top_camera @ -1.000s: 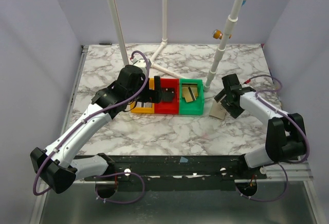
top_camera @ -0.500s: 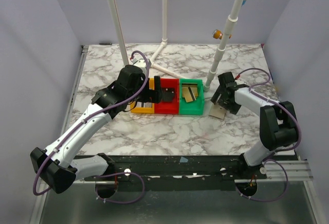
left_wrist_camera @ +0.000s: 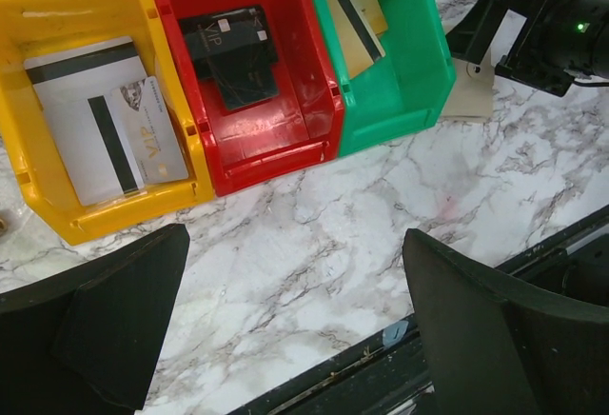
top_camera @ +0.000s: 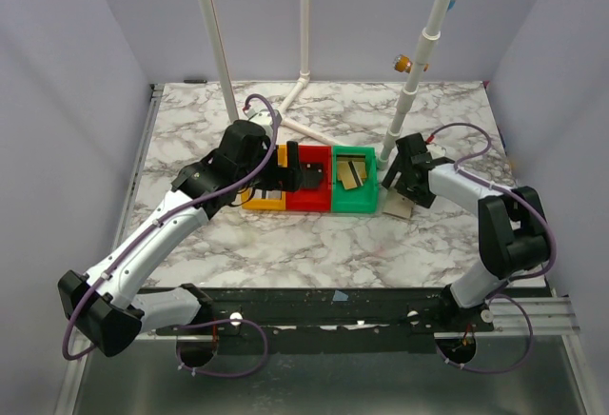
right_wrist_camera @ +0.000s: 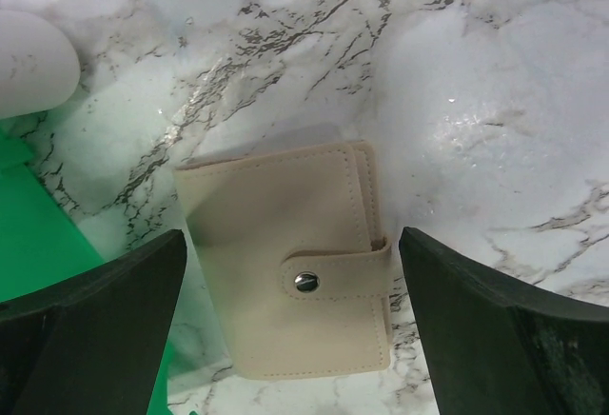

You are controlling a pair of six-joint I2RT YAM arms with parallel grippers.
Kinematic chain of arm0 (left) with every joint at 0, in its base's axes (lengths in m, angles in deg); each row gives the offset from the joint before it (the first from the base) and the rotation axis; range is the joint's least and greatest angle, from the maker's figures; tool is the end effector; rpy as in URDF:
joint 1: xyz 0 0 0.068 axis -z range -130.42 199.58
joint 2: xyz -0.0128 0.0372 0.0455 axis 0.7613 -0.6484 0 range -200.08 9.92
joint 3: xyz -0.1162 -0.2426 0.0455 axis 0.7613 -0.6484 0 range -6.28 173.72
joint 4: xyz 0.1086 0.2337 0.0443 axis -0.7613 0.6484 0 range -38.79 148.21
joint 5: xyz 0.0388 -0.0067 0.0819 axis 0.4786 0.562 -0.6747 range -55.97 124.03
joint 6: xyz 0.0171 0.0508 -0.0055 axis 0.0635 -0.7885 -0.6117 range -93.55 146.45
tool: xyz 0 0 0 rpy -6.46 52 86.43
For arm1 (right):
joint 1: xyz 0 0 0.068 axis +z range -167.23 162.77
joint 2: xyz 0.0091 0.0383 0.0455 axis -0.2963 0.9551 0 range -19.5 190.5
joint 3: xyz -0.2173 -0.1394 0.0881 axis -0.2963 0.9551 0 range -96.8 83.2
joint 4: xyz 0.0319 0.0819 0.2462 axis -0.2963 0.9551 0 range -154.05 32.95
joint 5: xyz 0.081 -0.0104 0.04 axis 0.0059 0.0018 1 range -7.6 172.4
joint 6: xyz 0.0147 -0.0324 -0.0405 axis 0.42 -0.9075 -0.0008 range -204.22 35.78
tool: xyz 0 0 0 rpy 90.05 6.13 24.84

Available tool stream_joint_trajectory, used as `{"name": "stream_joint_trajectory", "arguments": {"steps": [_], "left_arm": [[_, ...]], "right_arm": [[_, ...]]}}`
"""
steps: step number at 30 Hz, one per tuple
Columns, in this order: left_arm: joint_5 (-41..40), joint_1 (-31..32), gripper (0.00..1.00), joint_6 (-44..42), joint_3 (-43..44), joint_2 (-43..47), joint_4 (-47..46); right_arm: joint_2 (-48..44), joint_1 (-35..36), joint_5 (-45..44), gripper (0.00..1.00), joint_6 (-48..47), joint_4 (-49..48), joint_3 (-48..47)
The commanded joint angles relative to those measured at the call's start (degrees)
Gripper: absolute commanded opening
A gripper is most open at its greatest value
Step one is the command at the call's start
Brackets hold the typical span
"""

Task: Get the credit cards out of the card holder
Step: Move the card holder to the center of the board, then open the card holder at the center of the board.

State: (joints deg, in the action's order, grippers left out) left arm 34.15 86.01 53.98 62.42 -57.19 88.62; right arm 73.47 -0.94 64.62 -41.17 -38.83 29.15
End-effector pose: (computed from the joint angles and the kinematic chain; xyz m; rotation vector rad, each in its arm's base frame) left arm 0.2007 -0.1482 0.3593 0.1772 2.2602 -0.6161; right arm 0.2997 0.0762 0.1728 0.6923 2.5073 -0.0579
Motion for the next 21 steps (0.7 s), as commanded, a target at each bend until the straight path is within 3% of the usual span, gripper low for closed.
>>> {"name": "stream_joint_trajectory", "arguments": {"steps": [1, 9, 13, 16, 21], "left_arm": [[1.50, -0.23, 0.99, 1.07, -0.24, -0.30, 0.56], [2.29, -0.23, 0.98, 2.34, -0.41, -0.91, 0.25], [2.42, -0.26, 0.98, 2.92, -0.70, -1.48, -0.22], [2.77, -0.22, 0.99, 3.56, -0.77, -1.96, -0.45], [3.88, -0.22, 0.99, 4.63, -1.58, -2.49, -1.15]], "right_arm": [[2.21, 0.21, -2.67, 0.97, 0.56, 1.15, 0.58], [3.12, 0.18, -0.33, 0.92, 0.75, 0.11, 2.75], [1.55, 0.22, -0.01, 0.83, 1.72, -0.16, 4.28], [-0.45, 0.22, 0.11, 0.70, 3.01, -0.04, 5.59], [-5.98, 0.22, 1.70, 0.61, 4.79, 1.38, 7.75]]}}
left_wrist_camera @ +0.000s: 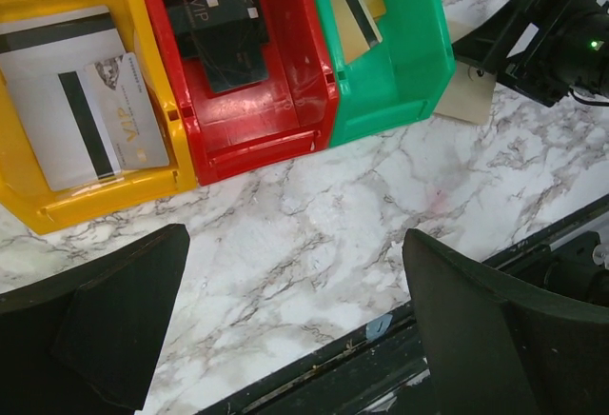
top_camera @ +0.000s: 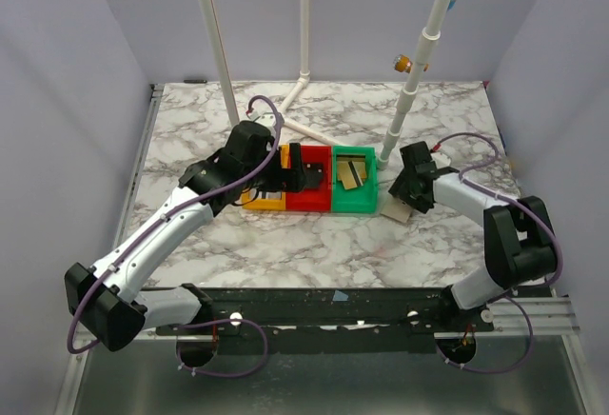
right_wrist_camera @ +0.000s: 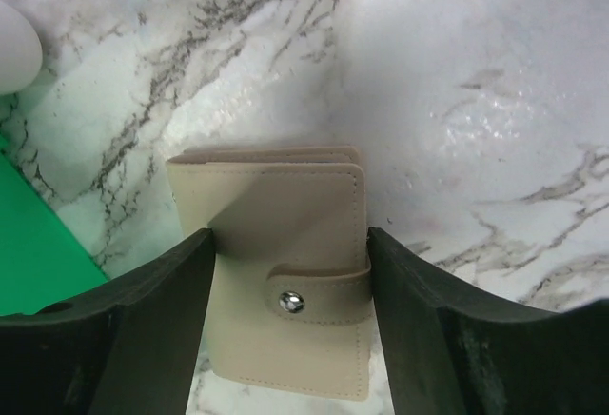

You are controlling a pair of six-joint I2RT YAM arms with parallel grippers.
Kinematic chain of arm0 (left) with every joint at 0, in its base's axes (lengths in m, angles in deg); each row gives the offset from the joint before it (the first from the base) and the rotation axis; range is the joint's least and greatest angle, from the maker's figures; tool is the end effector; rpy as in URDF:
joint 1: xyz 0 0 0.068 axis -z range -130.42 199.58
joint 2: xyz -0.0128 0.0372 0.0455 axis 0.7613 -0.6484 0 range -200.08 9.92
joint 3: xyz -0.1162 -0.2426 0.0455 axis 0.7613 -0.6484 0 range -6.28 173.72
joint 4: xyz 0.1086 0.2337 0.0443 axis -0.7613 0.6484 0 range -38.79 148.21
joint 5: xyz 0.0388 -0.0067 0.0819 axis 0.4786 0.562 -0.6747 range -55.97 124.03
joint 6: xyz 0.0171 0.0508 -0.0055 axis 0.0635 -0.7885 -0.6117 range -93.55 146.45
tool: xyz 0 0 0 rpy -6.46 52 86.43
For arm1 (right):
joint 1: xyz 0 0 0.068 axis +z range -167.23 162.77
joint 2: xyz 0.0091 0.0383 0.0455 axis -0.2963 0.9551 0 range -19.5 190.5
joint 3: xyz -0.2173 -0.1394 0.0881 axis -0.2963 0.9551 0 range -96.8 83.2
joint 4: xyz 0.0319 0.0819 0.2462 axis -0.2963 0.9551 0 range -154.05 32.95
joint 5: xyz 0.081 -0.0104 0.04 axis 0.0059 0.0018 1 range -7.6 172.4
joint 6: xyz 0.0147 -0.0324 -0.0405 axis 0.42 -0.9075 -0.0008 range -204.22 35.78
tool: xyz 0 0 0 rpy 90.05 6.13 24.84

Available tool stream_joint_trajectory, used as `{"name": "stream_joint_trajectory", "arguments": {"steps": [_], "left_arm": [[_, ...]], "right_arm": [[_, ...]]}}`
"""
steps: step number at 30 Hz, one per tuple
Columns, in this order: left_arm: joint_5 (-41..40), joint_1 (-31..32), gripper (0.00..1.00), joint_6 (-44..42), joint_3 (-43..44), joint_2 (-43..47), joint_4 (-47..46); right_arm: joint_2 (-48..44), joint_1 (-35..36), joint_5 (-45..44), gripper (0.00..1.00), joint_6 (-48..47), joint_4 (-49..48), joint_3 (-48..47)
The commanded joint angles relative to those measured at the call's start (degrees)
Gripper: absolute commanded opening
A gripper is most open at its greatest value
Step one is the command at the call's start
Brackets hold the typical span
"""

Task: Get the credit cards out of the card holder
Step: Open the card holder at the center of the board.

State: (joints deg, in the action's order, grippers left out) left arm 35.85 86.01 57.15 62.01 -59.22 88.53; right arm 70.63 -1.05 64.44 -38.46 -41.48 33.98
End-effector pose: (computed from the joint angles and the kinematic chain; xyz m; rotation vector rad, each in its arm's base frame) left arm 0.2070 -0.1542 0.3488 0.1341 2.3187 -0.6546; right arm 0.2847 0.0711 0.1659 0.7537 2.4774 -0.0369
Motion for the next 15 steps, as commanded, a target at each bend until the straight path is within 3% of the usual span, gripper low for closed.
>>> {"name": "stream_joint_trajectory", "arguments": {"steps": [1, 10, 15], "left_arm": [[2.22, -0.26, 0.99, 1.60, -1.38, -0.55, -1.20], [3.56, -0.24, 0.99, 2.69, -4.97, -0.55, -3.11], [4.87, -0.23, 0.99, 3.53, -6.65, -0.55, -4.74]], "right_arm": [[-4.17, 0.32, 2.27, 0.61, 2.42, 4.65, 3.23], [-15.58, 0.47, 9.04, 0.52, 2.39, 7.70, 8.33], [-16.89, 1.22, 8.85, 0.57, 2.93, 7.42, 9.79]]}}
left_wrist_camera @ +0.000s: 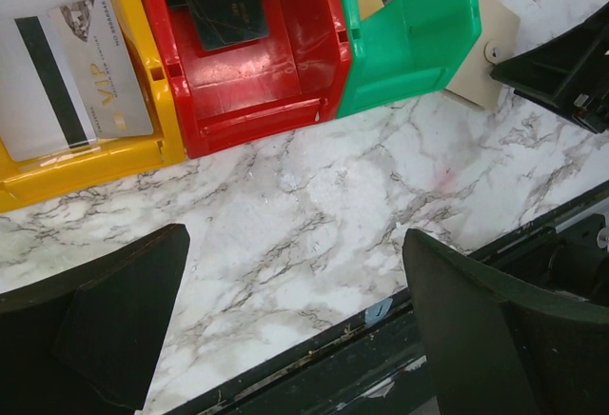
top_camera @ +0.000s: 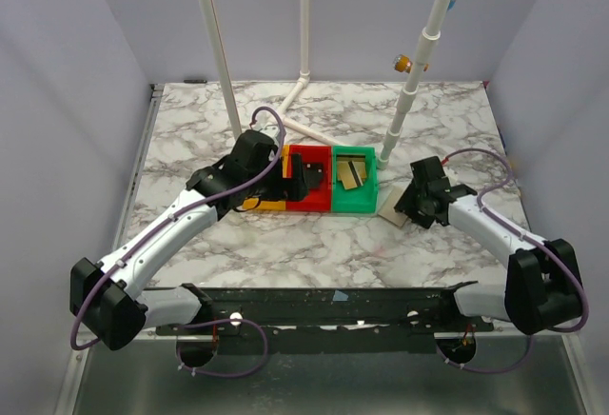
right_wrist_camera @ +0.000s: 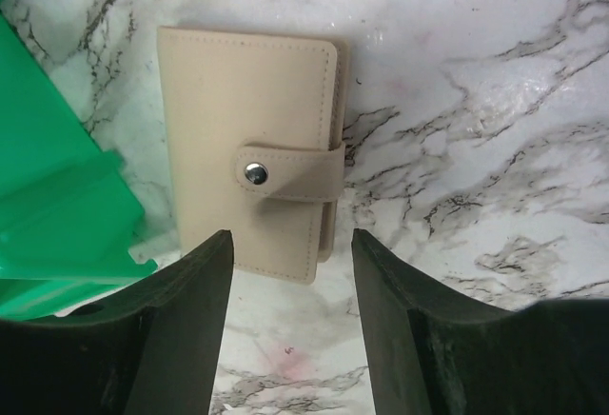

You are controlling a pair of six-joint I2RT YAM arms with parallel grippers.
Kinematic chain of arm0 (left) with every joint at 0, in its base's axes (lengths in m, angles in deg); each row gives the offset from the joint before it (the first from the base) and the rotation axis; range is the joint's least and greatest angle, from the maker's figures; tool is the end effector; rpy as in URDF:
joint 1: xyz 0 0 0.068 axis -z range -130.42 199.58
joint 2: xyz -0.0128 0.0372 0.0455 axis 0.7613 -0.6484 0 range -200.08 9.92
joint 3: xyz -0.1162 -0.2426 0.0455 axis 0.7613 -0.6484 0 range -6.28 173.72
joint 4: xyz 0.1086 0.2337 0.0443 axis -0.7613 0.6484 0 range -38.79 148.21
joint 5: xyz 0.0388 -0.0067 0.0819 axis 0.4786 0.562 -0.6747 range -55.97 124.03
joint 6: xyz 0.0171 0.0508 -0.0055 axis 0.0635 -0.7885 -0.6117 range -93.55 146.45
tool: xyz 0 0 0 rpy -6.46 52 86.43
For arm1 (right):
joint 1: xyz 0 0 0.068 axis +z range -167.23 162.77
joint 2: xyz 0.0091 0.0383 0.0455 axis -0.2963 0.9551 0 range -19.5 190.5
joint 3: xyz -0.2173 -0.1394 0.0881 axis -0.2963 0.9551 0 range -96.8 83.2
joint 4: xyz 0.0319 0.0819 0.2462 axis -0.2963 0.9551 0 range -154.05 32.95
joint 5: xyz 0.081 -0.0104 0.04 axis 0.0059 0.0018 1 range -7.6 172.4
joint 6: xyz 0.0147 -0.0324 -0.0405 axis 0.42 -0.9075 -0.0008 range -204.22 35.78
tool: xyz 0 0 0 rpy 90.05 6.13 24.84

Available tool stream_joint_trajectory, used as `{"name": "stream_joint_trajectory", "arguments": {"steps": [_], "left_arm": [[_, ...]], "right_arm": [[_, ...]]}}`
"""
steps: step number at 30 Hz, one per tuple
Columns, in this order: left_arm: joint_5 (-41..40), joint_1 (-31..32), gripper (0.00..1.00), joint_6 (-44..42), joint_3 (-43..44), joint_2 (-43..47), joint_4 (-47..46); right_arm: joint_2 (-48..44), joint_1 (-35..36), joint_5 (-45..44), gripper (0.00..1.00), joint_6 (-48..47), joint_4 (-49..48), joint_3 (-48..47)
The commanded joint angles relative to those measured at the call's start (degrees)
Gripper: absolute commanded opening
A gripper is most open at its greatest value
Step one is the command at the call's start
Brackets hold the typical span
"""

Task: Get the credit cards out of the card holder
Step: Open the card holder at the center of the board.

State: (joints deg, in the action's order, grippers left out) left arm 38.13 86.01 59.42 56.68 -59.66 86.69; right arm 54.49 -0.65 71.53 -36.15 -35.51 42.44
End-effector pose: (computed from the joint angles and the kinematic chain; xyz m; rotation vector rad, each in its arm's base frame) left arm 0.2073 -0.1562 0.3188 0.1110 2.4042 -0.6793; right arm 0.2286 0.0610 0.1872 0.7721 2.5075 0.1417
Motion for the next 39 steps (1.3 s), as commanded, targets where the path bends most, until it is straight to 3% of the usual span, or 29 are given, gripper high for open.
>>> {"name": "stream_joint_trajectory", "arguments": {"steps": [1, 9, 23, 34, 37, 39], "left_arm": [[2.78, -0.15, 0.98, 1.39, -1.54, -0.11, -3.12], [2.41, -0.25, 0.98, 1.40, -2.25, 0.77, -2.93], [2.32, -0.16, 0.99, 1.13, -1.89, 0.10, -2.53], [2.24, -0.21, 0.98, 0.78, -1.55, -0.36, -2.23], [2.24, -0.25, 0.98, 0.71, -1.40, -0.47, -2.19], [2.23, -0.20, 0.98, 0.74, -1.42, -0.55, -2.23]], "right_arm": [[-0.54, 0.77, 1.31, 0.57, 0.66, 1.12, 0.98], [3.77, 0.79, -10.37, 0.52, -0.15, 4.83, -7.35], [13.57, 5.35, -13.93, 0.45, -1.25, 5.02, -12.43], [16.83, 6.83, -16.71, 0.41, 0.08, 5.57, -10.09], [17.14, 7.30, -16.89, 0.36, 0.77, 5.48, -9.01], [16.99, 7.48, -16.75, 0.26, 1.27, 5.38, -8.30]]}}
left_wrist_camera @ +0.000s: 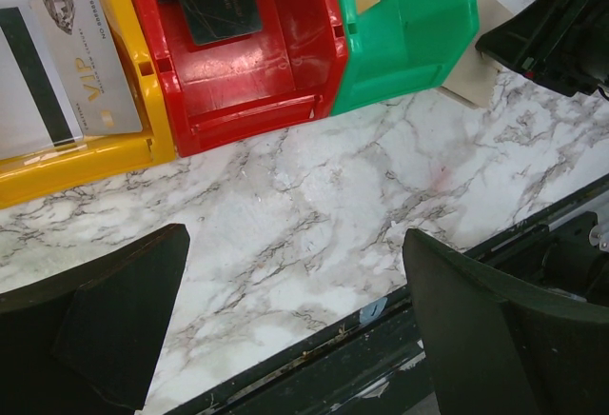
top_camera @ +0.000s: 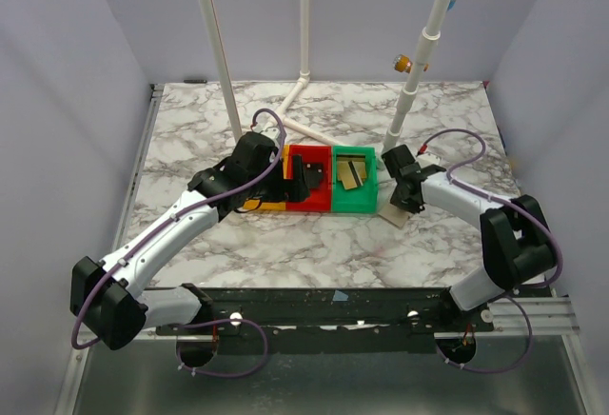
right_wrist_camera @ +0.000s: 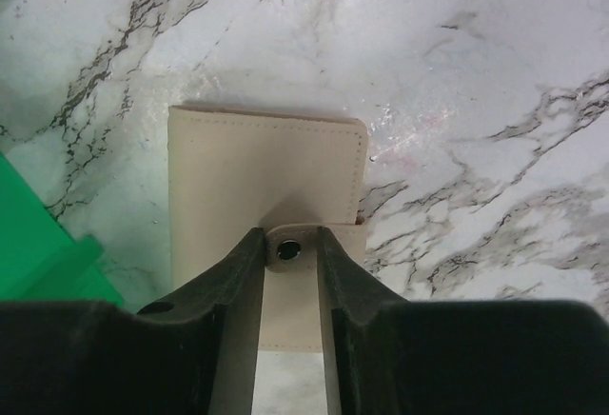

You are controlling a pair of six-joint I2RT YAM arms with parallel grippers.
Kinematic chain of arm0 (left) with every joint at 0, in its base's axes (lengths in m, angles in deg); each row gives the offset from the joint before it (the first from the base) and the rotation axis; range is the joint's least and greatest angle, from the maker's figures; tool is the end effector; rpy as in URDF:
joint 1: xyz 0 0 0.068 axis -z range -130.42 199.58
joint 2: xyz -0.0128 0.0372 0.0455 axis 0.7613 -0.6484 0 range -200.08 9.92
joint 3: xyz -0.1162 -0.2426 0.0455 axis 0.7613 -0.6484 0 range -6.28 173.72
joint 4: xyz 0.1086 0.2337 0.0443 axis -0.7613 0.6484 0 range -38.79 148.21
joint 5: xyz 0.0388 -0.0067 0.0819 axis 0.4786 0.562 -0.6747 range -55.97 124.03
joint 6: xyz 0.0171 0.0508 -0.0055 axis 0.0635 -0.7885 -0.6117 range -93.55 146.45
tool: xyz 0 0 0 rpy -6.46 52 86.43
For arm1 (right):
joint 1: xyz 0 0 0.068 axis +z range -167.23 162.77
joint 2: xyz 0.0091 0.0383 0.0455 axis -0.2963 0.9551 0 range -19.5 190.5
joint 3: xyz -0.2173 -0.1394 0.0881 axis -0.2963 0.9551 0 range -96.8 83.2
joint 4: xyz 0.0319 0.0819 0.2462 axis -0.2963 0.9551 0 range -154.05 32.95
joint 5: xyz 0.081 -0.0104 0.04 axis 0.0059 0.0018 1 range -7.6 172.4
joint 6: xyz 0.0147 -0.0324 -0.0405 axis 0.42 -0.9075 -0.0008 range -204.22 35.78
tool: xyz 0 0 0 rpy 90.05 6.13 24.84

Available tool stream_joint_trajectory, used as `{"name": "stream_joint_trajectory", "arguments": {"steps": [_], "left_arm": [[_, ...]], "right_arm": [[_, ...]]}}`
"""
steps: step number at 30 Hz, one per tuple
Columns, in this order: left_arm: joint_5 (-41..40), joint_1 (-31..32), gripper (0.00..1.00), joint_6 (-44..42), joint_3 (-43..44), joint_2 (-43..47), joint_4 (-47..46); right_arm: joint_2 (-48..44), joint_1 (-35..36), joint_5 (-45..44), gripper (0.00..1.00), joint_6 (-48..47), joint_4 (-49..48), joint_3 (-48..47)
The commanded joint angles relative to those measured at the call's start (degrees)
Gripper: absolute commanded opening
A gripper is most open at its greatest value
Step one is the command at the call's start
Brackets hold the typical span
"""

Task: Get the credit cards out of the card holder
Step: Open the card holder at the center of the board.

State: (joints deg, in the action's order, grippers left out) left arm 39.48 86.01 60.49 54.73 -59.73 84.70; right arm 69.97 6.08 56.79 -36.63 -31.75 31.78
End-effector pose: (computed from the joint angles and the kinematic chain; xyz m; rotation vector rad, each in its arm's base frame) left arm 0.2077 -0.1575 0.3101 0.1016 2.4147 -0.7126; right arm 0.2661 0.0979 0.1738 0.6467 2.5200 -0.2203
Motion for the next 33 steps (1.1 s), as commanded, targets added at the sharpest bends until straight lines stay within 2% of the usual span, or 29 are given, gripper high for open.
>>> {"name": "stream_joint_trajectory", "arguments": {"steps": [1, 6, 11, 22, 27, 33], "left_arm": [[0.79, -0.21, 0.99, -0.31, 0.51, -0.55, -0.18], [0.70, -0.22, 0.99, -0.46, 0.35, -0.66, 0.05], [0.77, -0.26, 0.99, -0.47, 0.02, -0.95, 0.25], [1.25, -0.13, 0.98, -0.50, -1.09, -1.87, 0.34], [1.84, -0.13, 0.99, -0.47, -2.25, -1.94, 0.31], [2.68, -0.15, 0.98, 0.40, -4.29, -1.15, -0.27]], "right_arm": [[1.35, 0.80, -2.07, 0.21, 2.07, 1.70, 2.69], [-0.37, 0.79, -1.55, 0.01, 2.94, 1.70, 4.72], [-3.13, 0.78, -0.48, 0.01, 3.19, 3.16, 6.11], [-16.36, 4.88, 4.81, 0.01, 0.30, 11.99, 4.67], [-19.51, 8.63, 8.97, 0.01, -1.25, 12.70, 3.82], [-18.41, 17.76, 7.74, 0.01, 0.91, 16.16, -1.53]]}}
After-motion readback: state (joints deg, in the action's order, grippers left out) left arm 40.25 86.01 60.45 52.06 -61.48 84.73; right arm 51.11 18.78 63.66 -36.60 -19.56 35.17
